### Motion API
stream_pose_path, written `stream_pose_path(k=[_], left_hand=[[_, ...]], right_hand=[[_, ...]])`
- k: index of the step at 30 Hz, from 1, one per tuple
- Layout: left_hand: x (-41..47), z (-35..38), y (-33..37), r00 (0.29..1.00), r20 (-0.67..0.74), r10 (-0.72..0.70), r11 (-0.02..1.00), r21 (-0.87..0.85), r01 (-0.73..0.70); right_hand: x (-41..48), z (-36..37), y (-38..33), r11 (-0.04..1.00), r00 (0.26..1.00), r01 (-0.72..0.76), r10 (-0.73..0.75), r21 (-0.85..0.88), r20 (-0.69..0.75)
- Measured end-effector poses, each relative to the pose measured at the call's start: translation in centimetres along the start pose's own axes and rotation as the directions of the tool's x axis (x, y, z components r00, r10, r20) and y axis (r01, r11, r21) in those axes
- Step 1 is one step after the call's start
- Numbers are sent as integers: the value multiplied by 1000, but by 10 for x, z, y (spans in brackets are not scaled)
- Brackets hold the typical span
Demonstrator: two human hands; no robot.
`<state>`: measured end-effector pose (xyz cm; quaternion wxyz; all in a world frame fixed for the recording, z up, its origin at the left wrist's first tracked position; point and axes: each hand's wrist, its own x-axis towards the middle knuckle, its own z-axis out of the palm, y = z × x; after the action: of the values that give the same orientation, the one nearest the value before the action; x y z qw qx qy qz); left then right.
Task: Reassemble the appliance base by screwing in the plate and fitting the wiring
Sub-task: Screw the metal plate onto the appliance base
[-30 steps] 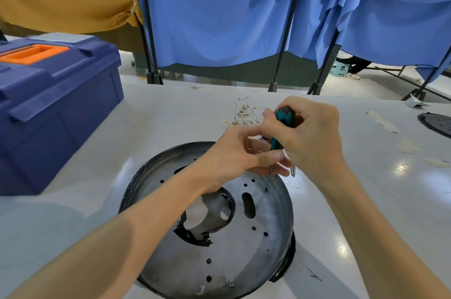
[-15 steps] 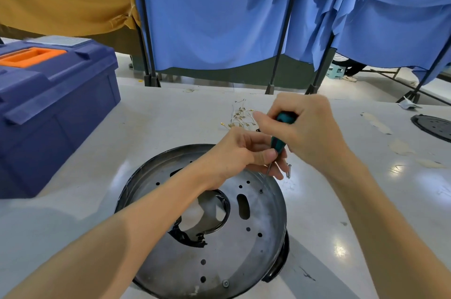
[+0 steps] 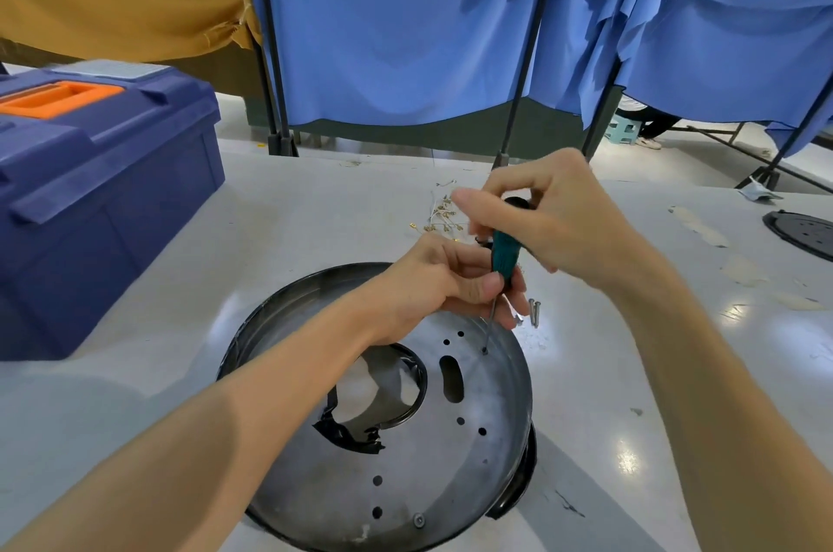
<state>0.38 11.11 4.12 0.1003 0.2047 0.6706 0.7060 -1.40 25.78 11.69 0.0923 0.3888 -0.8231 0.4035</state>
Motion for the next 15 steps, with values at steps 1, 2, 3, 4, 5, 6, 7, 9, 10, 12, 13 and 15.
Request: stream_pose_path(k=[1,2,3,4,5,6,7,9,10,12,13,15], left_hand=[[0,-1,-1,1000,-7,-2,1000,-10,2],[-1,0,-2,1000,-20,1,1000,-19,-1],[-1,1,-3,999,-39,8,1000,-30,-9],[-2,3,-3,998,-66,16,999,-40,-19],[-2,5,-3,995,-98,31,999,-39,-34],[-1,7,-4,991,-124,49,998,-21,-52],[-1,9,-3,988,-141,67,998,8,-66],[-2,10,-2,987,-142,77,996,44,-72],[-3,9,0,988,-135,72,997,37,-67],[-4,9,1,992,-111,55,998,9,-55],[-4,9,1,994,-95,47,999,-3,-48],[-1,11,1,998,-61,24,1000,-6,-24]], right_hand=[[-1,2,2,999,999,14,-13,38,-33],[0,8,5,1000,994,6,-4,23,-105],[0,15,8,1000,980,-14,10,-16,-200],[1,22,10,996,956,-44,17,-84,-293],[2,30,10,978,927,-97,21,-186,-375],[1,37,9,938,887,-191,39,-289,-461],[0,42,7,881,833,-302,58,-363,-551],[-3,49,0,809,782,-402,60,-429,-620],[-4,50,-2,804,814,-385,63,-454,-578],[-2,38,-2,836,906,-276,60,-475,-420],[1,28,-3,894,942,-206,70,-399,-329],[9,10,-4,996,978,-89,88,1,-188]])
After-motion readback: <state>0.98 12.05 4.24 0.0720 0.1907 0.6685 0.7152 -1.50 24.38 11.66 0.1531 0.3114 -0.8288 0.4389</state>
